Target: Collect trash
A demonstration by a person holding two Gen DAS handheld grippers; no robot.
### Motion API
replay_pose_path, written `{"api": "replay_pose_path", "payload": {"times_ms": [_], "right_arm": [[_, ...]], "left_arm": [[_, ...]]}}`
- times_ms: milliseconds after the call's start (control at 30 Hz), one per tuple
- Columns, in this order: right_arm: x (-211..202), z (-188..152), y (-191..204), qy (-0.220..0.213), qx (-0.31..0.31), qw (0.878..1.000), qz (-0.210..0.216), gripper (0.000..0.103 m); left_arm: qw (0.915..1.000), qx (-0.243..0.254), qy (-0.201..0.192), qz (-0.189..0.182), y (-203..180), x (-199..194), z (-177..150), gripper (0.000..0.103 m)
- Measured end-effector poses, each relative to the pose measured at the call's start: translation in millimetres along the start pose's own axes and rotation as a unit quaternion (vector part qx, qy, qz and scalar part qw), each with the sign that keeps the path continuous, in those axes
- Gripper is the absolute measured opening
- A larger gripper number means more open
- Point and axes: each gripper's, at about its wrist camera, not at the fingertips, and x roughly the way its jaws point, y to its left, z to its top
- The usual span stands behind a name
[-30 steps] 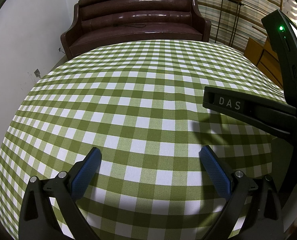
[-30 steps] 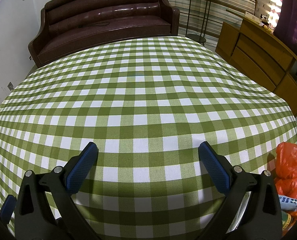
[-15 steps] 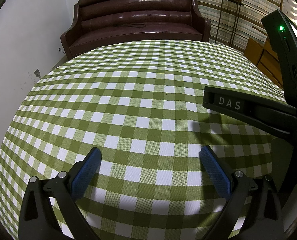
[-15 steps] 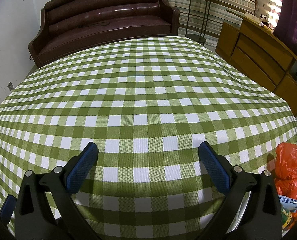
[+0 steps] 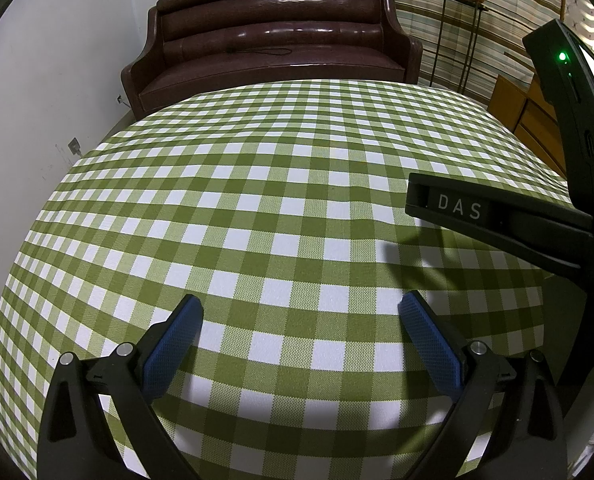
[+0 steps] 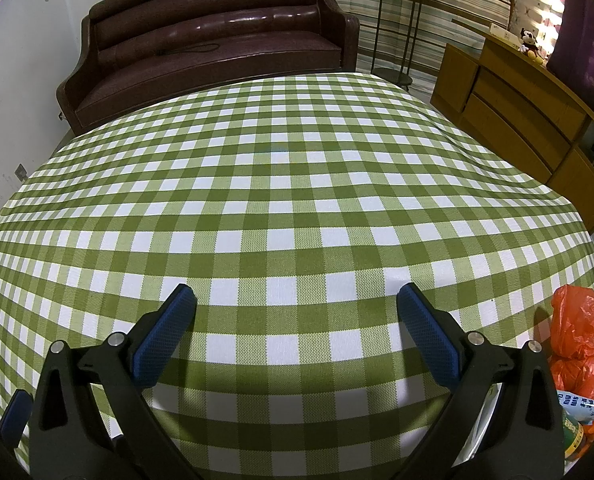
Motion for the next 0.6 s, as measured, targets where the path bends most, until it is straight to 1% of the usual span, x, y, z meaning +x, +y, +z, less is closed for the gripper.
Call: {"api": "replay_pose_path", "payload": {"times_ms": [600], "right_arm": [[-2.6,-1.9,0.5,0.0,0.0,1.0,0.0,0.099]], "left_arm": [[1.0,0.0,0.0,0.0,-0.1,0.0,-0.3,0.097]]}}
